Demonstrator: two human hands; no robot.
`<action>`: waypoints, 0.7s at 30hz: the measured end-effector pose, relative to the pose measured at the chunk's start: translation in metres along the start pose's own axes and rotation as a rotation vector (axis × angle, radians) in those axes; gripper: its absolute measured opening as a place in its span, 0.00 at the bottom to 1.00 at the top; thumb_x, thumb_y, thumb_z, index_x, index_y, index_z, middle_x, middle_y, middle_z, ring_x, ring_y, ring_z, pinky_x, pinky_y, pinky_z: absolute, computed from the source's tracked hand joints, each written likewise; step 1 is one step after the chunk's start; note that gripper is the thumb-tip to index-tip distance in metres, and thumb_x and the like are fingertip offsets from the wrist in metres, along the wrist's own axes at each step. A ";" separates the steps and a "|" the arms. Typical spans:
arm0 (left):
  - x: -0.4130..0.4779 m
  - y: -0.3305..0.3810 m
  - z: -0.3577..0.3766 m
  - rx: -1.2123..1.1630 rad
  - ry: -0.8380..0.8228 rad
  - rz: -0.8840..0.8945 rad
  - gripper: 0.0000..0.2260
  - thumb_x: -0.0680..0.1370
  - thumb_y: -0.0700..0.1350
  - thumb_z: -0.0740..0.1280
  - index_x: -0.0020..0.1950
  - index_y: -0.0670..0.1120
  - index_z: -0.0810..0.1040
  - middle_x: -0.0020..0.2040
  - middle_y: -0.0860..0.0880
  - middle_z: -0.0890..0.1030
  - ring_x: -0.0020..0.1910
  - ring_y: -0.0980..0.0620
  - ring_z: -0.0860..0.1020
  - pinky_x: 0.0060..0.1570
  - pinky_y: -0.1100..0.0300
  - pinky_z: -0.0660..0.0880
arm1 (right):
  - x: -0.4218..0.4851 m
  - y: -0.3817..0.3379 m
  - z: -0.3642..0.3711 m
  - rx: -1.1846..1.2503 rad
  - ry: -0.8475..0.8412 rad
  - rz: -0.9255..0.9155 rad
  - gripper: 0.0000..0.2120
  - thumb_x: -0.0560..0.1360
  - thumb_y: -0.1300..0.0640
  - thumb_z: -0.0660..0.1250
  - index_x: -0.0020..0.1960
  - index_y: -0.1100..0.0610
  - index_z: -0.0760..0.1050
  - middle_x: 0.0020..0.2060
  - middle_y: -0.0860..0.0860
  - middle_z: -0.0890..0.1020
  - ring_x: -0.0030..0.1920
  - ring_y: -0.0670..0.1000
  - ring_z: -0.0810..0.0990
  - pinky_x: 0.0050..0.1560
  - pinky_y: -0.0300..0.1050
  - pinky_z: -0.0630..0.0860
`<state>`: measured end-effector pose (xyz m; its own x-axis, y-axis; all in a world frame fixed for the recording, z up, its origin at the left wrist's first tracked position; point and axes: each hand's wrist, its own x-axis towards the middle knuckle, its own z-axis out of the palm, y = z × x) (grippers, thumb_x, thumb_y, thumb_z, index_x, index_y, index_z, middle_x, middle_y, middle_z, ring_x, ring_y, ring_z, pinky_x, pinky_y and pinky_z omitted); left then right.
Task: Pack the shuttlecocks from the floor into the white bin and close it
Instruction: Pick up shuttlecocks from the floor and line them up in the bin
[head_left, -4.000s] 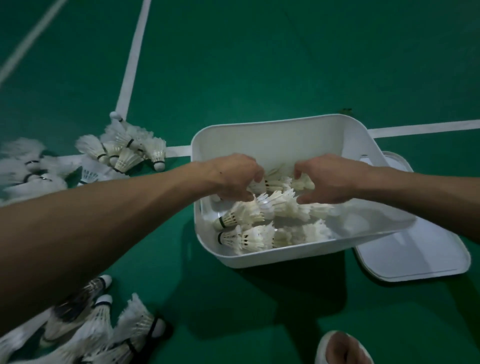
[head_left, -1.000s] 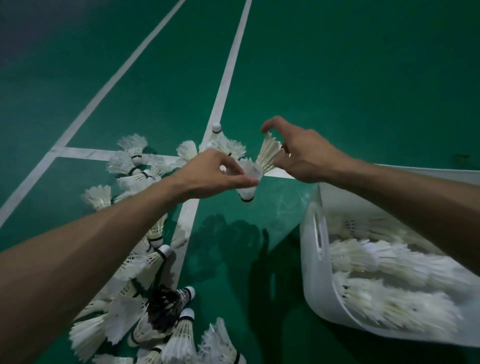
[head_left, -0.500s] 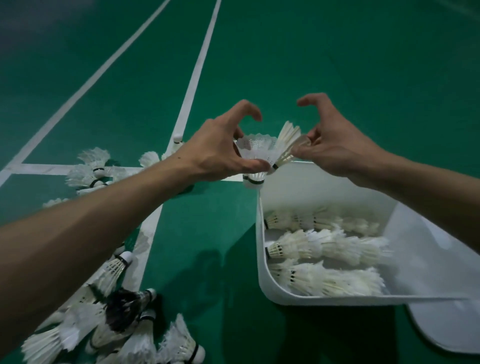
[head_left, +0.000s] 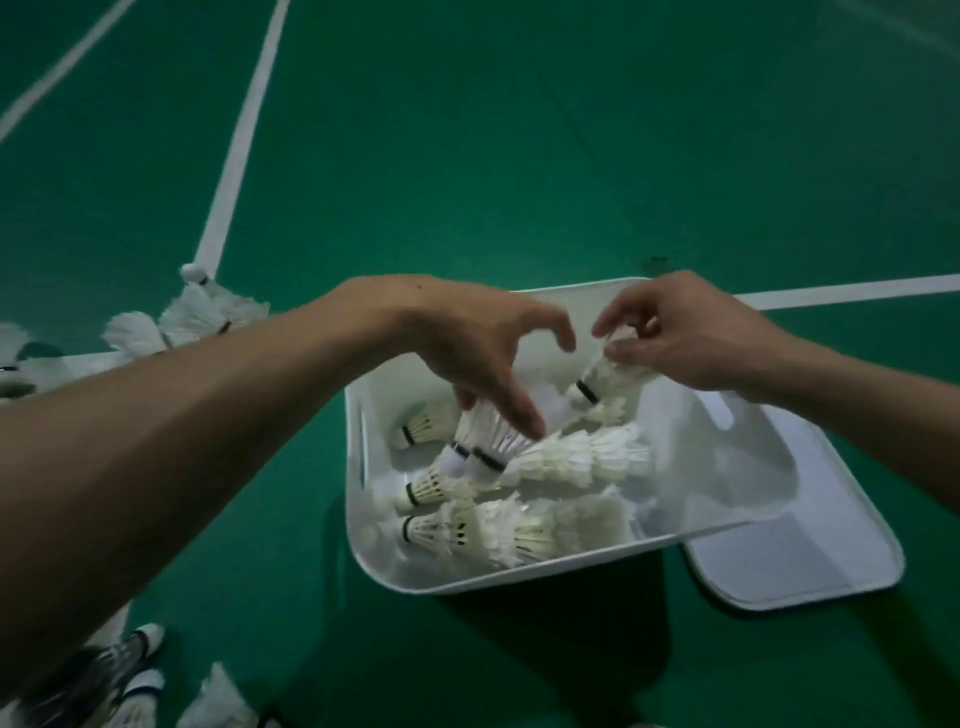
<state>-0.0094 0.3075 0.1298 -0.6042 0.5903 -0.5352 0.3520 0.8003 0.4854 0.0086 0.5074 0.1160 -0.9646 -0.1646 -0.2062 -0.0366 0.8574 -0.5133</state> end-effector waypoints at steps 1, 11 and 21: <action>0.011 0.005 0.004 0.022 -0.104 -0.025 0.39 0.67 0.53 0.76 0.73 0.61 0.58 0.40 0.53 0.71 0.35 0.54 0.82 0.36 0.62 0.77 | -0.002 0.010 0.001 -0.030 -0.020 0.031 0.06 0.73 0.56 0.73 0.50 0.50 0.82 0.43 0.50 0.82 0.43 0.50 0.81 0.44 0.44 0.76; 0.099 0.040 0.066 0.164 -0.590 -0.040 0.46 0.67 0.49 0.78 0.73 0.70 0.52 0.77 0.48 0.53 0.38 0.52 0.81 0.36 0.63 0.79 | -0.004 0.061 0.023 -0.244 -0.094 0.132 0.12 0.70 0.57 0.74 0.53 0.52 0.81 0.42 0.48 0.78 0.41 0.47 0.75 0.34 0.35 0.67; 0.123 0.041 0.089 0.321 -0.661 -0.084 0.46 0.66 0.55 0.78 0.74 0.68 0.51 0.73 0.45 0.66 0.44 0.50 0.83 0.45 0.60 0.79 | -0.013 0.075 0.051 -0.277 -0.133 0.178 0.15 0.71 0.56 0.73 0.57 0.51 0.78 0.45 0.50 0.79 0.47 0.51 0.78 0.50 0.47 0.77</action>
<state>-0.0059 0.4217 0.0225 -0.1168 0.3847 -0.9156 0.5763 0.7771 0.2530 0.0316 0.5492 0.0372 -0.9202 -0.0472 -0.3885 0.0420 0.9751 -0.2178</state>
